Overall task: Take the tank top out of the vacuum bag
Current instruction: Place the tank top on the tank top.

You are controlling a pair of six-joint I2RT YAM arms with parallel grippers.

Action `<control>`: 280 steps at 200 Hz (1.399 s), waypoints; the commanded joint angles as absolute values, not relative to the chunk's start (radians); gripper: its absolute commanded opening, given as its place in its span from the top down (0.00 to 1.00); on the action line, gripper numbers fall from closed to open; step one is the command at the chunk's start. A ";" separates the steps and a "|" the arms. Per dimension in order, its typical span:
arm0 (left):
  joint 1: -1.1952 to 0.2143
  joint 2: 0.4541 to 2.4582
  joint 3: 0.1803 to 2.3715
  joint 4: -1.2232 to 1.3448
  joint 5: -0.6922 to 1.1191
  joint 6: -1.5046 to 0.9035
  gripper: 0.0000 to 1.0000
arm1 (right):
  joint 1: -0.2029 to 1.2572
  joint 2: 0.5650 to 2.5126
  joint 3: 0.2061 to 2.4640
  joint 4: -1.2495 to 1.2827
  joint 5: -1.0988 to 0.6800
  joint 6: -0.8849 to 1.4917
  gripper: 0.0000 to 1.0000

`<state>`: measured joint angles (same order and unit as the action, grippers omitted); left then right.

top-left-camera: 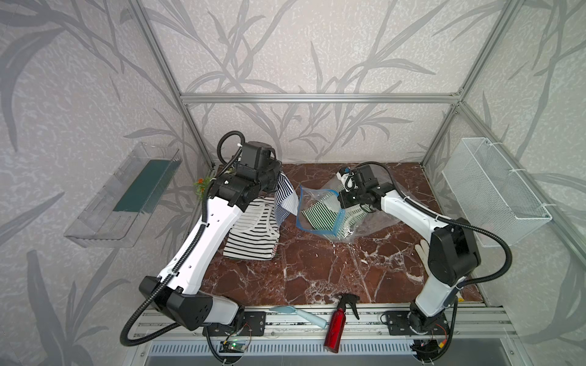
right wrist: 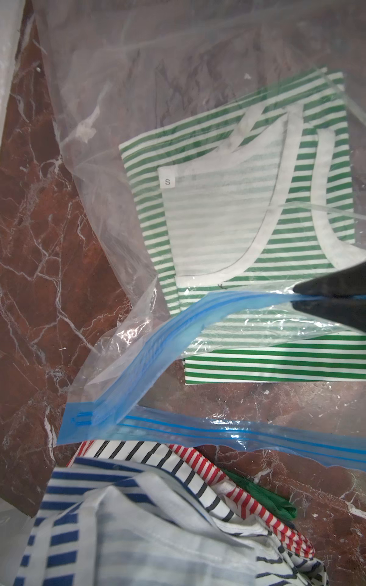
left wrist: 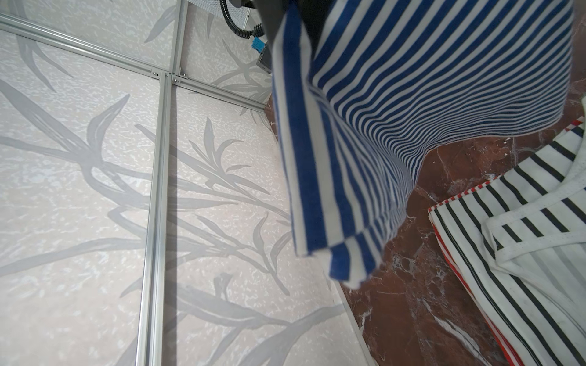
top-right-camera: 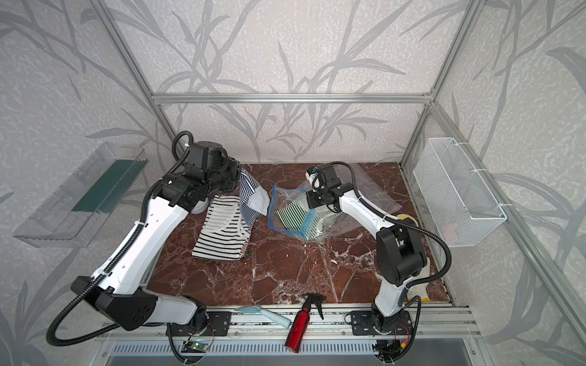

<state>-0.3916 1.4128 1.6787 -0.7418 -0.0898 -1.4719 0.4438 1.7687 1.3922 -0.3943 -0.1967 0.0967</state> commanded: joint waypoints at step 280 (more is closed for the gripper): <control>-0.278 2.070 2.302 -0.860 -0.180 -1.190 1.00 | 0.419 1.787 1.419 -0.415 -0.267 0.105 1.00</control>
